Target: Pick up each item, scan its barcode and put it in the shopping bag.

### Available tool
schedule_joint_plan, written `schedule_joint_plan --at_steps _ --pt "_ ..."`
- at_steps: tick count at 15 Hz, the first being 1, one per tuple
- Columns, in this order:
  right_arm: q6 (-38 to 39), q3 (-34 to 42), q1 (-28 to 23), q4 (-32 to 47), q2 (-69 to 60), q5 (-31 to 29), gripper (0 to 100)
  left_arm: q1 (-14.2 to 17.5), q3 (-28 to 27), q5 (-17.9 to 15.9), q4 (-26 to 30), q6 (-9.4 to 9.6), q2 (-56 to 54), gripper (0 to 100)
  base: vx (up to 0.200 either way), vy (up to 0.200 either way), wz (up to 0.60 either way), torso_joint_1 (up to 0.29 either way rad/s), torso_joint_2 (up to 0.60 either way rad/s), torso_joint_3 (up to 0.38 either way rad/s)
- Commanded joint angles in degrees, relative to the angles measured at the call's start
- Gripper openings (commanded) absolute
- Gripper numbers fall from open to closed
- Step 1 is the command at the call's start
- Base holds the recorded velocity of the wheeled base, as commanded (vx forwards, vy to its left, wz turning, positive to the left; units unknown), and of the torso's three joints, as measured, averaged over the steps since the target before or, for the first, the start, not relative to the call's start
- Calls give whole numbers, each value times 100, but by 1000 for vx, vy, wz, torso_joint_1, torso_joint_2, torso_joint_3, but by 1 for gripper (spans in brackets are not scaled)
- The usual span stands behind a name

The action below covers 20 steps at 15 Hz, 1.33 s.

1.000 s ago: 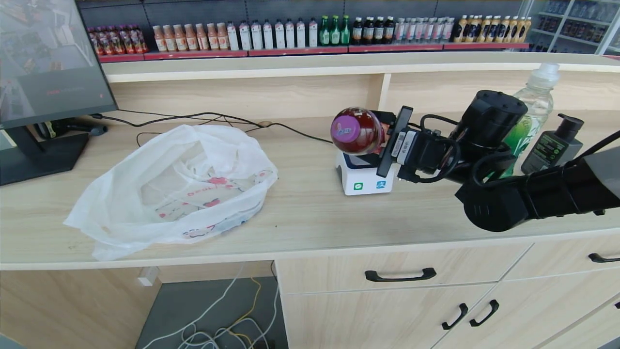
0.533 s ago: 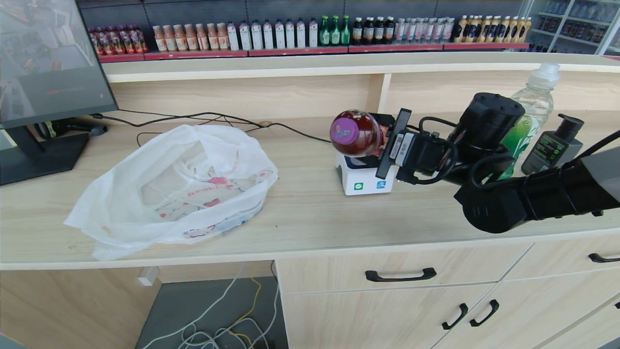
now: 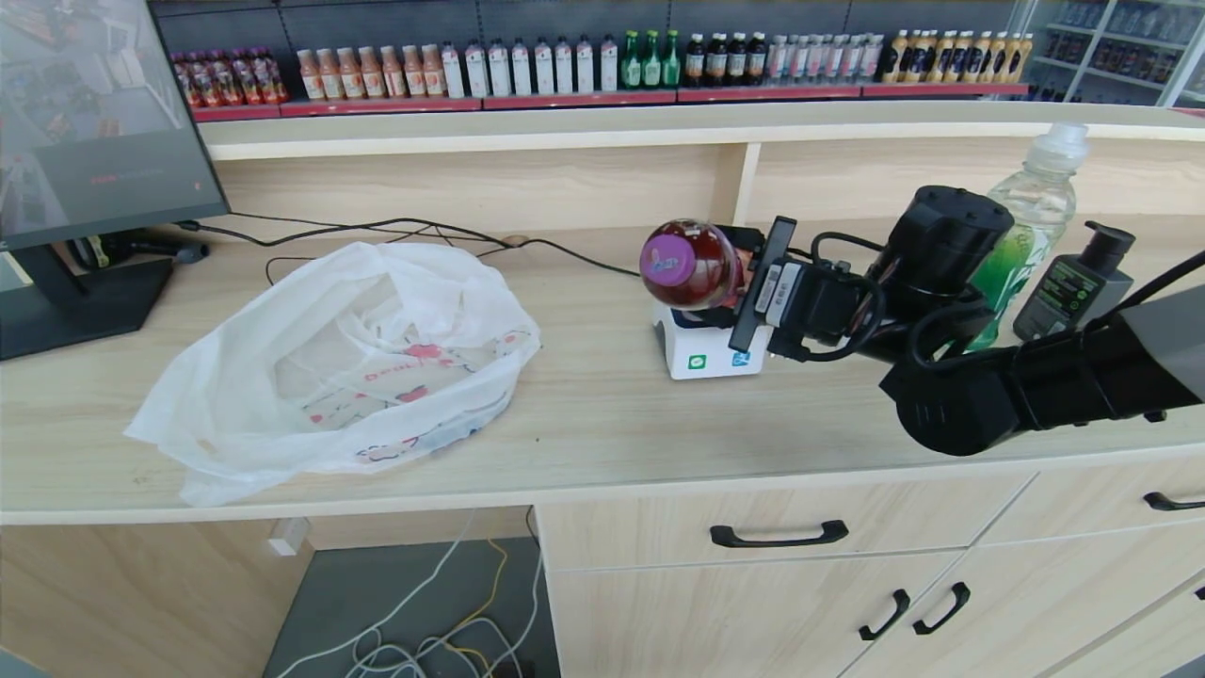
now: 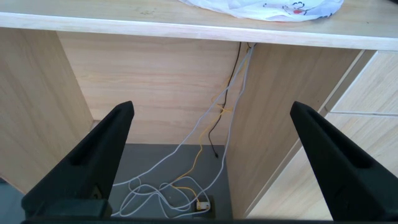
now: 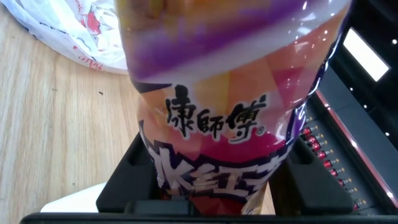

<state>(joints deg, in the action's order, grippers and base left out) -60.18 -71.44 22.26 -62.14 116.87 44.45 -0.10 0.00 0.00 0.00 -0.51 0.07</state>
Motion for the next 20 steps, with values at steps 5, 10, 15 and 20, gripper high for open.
schedule_joint_plan --at_steps 5,10,15,20 --pt "7 51 -2 -79 2 11 0 1 0 0 0 -2 1 100 0 0 0 0 0 0" --pt "147 42 15 -79 20 -24 0 1 0 0 0 -2 1 100 0 0 0 0 0 0" --pt "552 51 156 -79 -288 -103 0 1 0 0 0 -2 1 100 0 0 0 0 0 0" --pt "1642 438 182 -633 -762 -736 0 1 0 0 0 -2 1 100 0 0 0 0 0 0"
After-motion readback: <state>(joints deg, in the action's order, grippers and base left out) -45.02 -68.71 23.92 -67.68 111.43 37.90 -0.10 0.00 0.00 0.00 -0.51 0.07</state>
